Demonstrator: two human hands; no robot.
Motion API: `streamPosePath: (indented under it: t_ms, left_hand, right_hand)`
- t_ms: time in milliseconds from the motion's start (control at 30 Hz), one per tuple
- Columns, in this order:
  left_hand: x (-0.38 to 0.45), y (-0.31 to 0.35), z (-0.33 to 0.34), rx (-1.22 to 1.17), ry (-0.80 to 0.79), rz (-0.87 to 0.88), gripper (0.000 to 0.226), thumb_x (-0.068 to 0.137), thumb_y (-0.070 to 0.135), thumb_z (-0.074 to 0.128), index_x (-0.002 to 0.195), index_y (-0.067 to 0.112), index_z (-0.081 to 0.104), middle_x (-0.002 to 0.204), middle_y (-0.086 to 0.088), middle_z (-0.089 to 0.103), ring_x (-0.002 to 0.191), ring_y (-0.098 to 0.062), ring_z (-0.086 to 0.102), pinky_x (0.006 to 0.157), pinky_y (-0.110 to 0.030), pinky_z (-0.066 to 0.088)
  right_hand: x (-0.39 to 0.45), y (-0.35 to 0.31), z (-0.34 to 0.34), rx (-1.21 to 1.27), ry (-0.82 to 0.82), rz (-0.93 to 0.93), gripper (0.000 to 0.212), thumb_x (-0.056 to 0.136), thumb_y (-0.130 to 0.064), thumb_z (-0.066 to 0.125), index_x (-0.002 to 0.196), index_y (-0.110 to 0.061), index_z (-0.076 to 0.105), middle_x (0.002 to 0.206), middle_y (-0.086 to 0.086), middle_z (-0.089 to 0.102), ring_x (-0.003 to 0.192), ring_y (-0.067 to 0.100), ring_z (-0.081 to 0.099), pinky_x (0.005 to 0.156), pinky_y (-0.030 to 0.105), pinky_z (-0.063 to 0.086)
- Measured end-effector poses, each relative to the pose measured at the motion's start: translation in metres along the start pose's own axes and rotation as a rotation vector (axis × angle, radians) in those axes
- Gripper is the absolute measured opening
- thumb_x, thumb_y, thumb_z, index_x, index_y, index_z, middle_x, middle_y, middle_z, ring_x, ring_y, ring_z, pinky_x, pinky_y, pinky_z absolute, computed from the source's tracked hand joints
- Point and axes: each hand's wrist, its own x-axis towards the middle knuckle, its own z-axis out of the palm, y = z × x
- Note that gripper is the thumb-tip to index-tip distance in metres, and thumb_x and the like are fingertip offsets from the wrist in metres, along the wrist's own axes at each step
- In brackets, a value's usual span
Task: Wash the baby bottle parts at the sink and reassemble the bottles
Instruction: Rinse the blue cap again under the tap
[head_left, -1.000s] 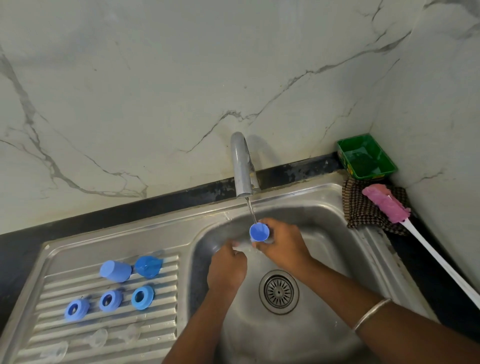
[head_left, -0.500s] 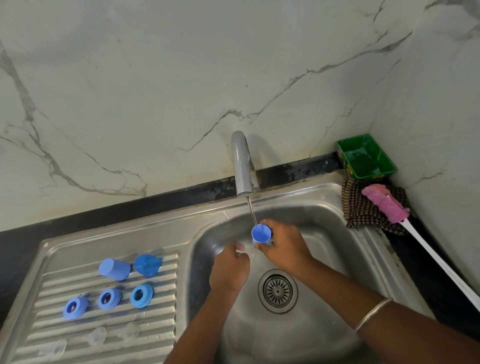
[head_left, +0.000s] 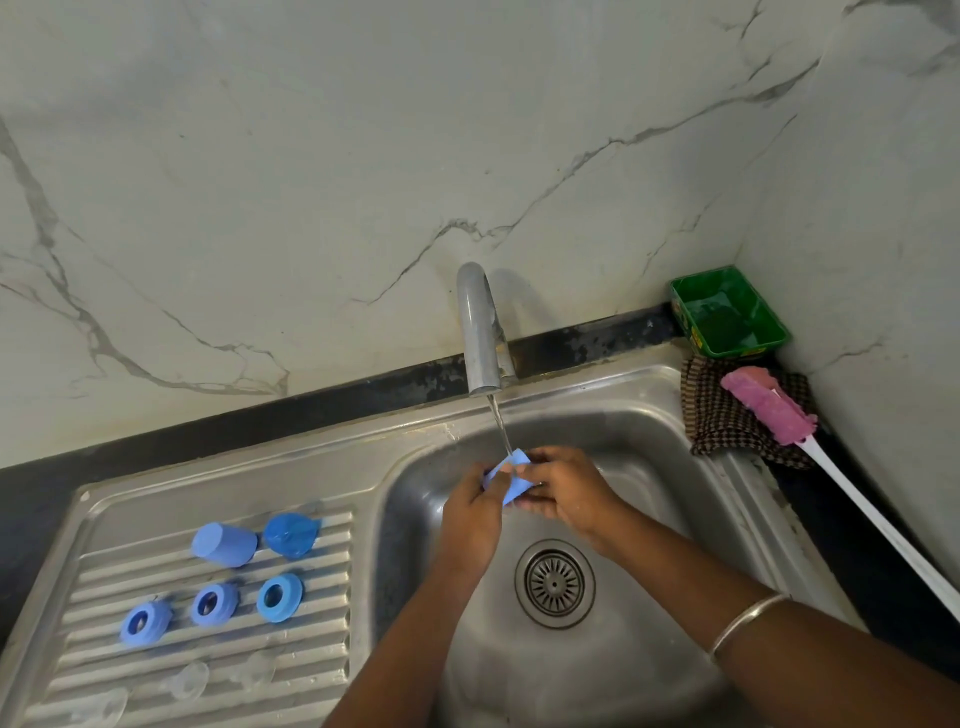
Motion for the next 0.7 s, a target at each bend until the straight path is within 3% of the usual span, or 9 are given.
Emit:
streamPosePath:
  t_ms: [100, 167, 233, 300, 367, 433, 500, 600, 700]
  left_hand:
    - [0.007, 0.005, 0.005, -0.183, -0.073, -0.108, 0.012, 0.094, 0.034, 0.065, 0.098, 0.023, 0.066, 0.086, 0.002, 0.072, 0.073, -0.012, 0.065, 0.064, -0.024, 0.051]
    - [0.014, 0.005, 0.010, -0.127, -0.046, -0.112, 0.024, 0.091, 0.041, 0.068, 0.096, 0.017, 0.066, 0.080, 0.002, 0.071, 0.067, -0.010, 0.063, 0.058, -0.022, 0.049]
    - [0.019, 0.006, 0.014, -0.076, 0.027, -0.133, 0.034, 0.089, 0.045, 0.070, 0.095, 0.012, 0.066, 0.077, 0.000, 0.068, 0.063, -0.011, 0.062, 0.055, -0.023, 0.050]
    - [0.022, 0.010, 0.016, -0.111, 0.066, -0.175, 0.038, 0.088, 0.048, 0.070, 0.088, 0.010, 0.064, 0.063, 0.000, 0.065, 0.051, -0.012, 0.057, 0.047, -0.023, 0.046]
    - [0.026, 0.018, 0.018, -0.139, 0.057, -0.250, 0.042, 0.087, 0.051, 0.069, 0.086, 0.010, 0.064, 0.057, -0.003, 0.064, 0.044, -0.012, 0.051, 0.042, -0.021, 0.040]
    - [0.028, 0.026, 0.020, -0.175, 0.038, -0.352, 0.041, 0.087, 0.051, 0.070, 0.089, 0.011, 0.062, 0.057, -0.005, 0.067, 0.046, -0.011, 0.052, 0.040, -0.018, 0.038]
    - [0.030, 0.036, 0.020, -0.297, 0.019, -0.467, 0.036, 0.088, 0.046, 0.071, 0.094, 0.011, 0.062, 0.059, -0.007, 0.069, 0.048, -0.011, 0.055, 0.036, -0.015, 0.039]
    - [0.030, 0.049, 0.015, -0.604, -0.069, -0.634, 0.044, 0.093, 0.044, 0.066, 0.104, 0.002, 0.062, 0.067, -0.014, 0.066, 0.037, -0.010, 0.056, 0.032, -0.014, 0.043]
    - [0.029, 0.052, 0.010, -0.830, -0.134, -0.727, 0.051, 0.092, 0.042, 0.066, 0.103, -0.007, 0.060, 0.068, -0.018, 0.066, 0.037, -0.014, 0.060, 0.034, -0.017, 0.047]
  right_hand:
    - [-0.001, 0.001, -0.002, 0.062, 0.005, 0.049, 0.022, 0.094, -0.015, 0.063, 0.109, 0.000, 0.070, 0.104, 0.021, 0.074, 0.097, 0.031, 0.073, 0.088, 0.037, 0.059]
    - [0.004, -0.002, -0.005, 0.000, 0.075, 0.099, 0.026, 0.094, -0.024, 0.066, 0.108, -0.003, 0.071, 0.100, 0.020, 0.075, 0.089, 0.030, 0.074, 0.081, 0.036, 0.060]
    - [0.013, -0.011, -0.011, -0.214, 0.222, 0.093, 0.028, 0.094, -0.032, 0.064, 0.101, -0.006, 0.072, 0.098, 0.018, 0.073, 0.080, 0.029, 0.069, 0.073, 0.036, 0.056]
    - [0.022, -0.023, -0.018, -0.498, 0.355, -0.058, 0.027, 0.096, -0.031, 0.059, 0.096, -0.007, 0.071, 0.098, 0.017, 0.071, 0.086, 0.031, 0.066, 0.079, 0.039, 0.053]
    - [0.026, -0.040, -0.018, -0.625, 0.420, -0.244, 0.022, 0.097, -0.028, 0.055, 0.104, -0.012, 0.068, 0.103, 0.008, 0.069, 0.092, 0.027, 0.064, 0.086, 0.040, 0.053]
    - [0.029, -0.062, -0.011, -0.704, 0.384, -0.397, 0.028, 0.097, -0.033, 0.057, 0.121, -0.021, 0.063, 0.103, -0.008, 0.064, 0.094, 0.017, 0.060, 0.083, 0.031, 0.049]
    - [0.034, -0.084, -0.002, -0.829, 0.240, -0.515, 0.039, 0.095, -0.042, 0.061, 0.132, -0.029, 0.059, 0.101, -0.014, 0.063, 0.096, 0.014, 0.060, 0.081, 0.026, 0.045]
    - [0.043, -0.103, 0.014, -1.052, 0.113, -0.558, 0.043, 0.092, -0.041, 0.066, 0.131, -0.023, 0.062, 0.116, 0.002, 0.068, 0.106, 0.022, 0.063, 0.085, 0.028, 0.048]
    - [0.049, -0.105, 0.029, -1.270, 0.157, -0.555, 0.031, 0.093, -0.030, 0.066, 0.116, -0.008, 0.066, 0.109, 0.016, 0.068, 0.101, 0.033, 0.065, 0.078, 0.033, 0.048]
